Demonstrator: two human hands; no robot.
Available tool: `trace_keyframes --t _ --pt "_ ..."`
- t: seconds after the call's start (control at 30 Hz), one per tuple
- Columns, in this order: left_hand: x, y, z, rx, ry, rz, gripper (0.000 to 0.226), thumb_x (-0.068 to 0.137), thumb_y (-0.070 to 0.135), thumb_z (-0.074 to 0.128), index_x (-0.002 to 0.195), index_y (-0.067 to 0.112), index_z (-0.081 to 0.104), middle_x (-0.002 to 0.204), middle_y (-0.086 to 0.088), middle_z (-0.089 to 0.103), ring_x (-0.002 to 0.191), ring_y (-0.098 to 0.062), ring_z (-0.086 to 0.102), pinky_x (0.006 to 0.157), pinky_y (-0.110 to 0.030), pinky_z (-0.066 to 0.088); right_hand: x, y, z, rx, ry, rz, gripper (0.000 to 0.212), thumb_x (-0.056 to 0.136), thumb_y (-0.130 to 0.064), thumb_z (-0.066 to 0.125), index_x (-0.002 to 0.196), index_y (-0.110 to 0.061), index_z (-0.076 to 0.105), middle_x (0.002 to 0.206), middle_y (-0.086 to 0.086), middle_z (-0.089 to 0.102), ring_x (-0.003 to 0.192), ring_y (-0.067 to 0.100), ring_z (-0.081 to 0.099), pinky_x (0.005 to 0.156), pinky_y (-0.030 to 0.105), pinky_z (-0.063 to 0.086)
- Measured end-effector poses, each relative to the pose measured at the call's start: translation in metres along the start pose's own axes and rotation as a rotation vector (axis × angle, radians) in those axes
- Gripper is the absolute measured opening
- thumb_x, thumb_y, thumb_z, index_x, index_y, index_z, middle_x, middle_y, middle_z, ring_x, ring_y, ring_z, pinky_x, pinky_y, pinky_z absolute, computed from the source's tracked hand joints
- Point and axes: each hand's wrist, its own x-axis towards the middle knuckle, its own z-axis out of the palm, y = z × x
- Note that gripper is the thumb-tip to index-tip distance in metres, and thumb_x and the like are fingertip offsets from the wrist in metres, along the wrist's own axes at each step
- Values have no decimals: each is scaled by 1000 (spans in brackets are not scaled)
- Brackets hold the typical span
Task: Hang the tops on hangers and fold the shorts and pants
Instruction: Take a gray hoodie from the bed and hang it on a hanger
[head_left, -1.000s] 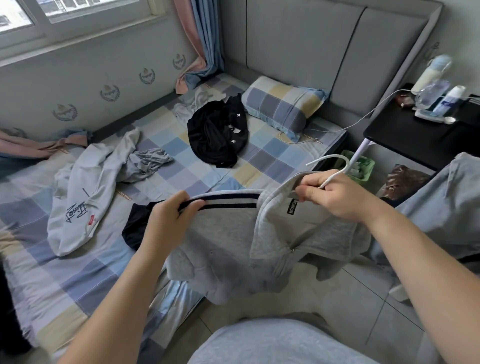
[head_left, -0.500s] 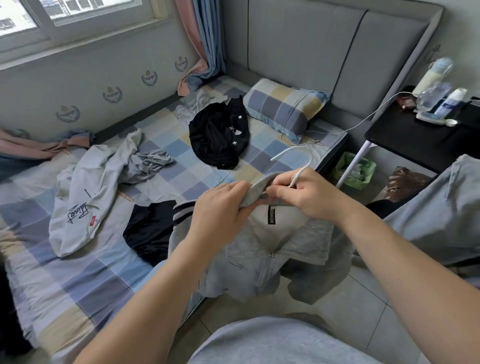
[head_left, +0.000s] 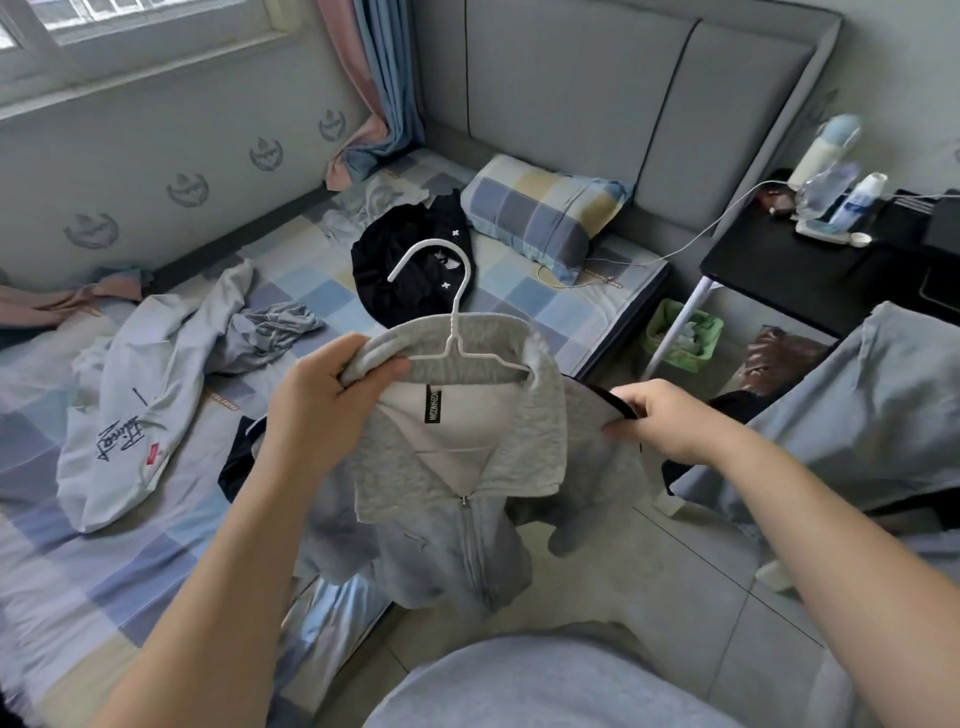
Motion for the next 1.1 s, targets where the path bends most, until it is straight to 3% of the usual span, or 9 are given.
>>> trace_keyframes --t 0.2,0.37,0.47,0.57,0.67,0.77,0.9,1.0,1.1 --pt "-4 -11 -2 50 19 -55 47 82 63 61 73 16 57 56 8 45 54 -6 36 54 -32 34 13 -3 -10 -115 279 2 14 76 -24 82 71 -25 68 61 -4 62 59 6 51 64 30 45" --pt "1 -9 -12 30 12 -48 38 89 47 66 67 20 52 55 13 42 52 -4 34 53 -31 32 8 -8 -28 113 77 -62 16 78 -10 83 80 -24 77 75 -7 73 74 7 65 72 24 50" --pt "3 -4 -12 30 -5 -25 37 91 42 67 64 25 50 55 12 42 52 -6 33 53 -31 31 6 -5 -28 285 37 -82 27 69 -30 91 87 -17 78 86 8 75 80 16 69 78 33 55" --pt "3 -1 -12 13 -19 -15 38 89 45 66 67 16 54 56 4 43 54 -11 38 52 -37 35 7 -5 -18 438 50 -76 52 59 -52 91 80 -8 74 78 12 70 69 18 66 65 28 54" --pt "1 -1 -10 81 -70 -1 37 92 43 68 72 13 61 63 -8 55 58 -27 48 56 -47 44 7 -11 -19 644 29 -64 39 76 -51 81 70 -13 73 67 5 67 59 14 63 54 24 51" --pt "-2 -2 -4 191 -114 21 37 93 43 66 69 15 60 60 -5 55 59 -23 50 54 -42 43 6 -22 -21 566 90 -111 28 83 -35 74 60 -18 70 58 -5 62 52 4 57 50 16 46" --pt "-3 3 9 362 -115 -19 44 94 45 63 61 21 47 53 2 47 50 -16 42 49 -33 33 3 -42 -12 489 388 -290 36 82 -40 74 66 -9 66 58 -8 54 56 2 46 56 15 41" --pt "2 8 12 229 -7 -122 35 95 42 64 71 18 58 59 0 53 54 -18 46 50 -33 37 -7 -54 -8 500 347 -417 39 85 -47 75 72 -12 67 66 -6 55 62 5 48 60 15 42" --pt "7 12 8 -109 21 -126 28 95 31 68 71 20 60 58 10 46 53 -6 38 47 -21 30 -14 -53 -10 386 311 -407 30 81 -53 76 81 -24 67 105 -13 66 102 5 63 94 23 48"
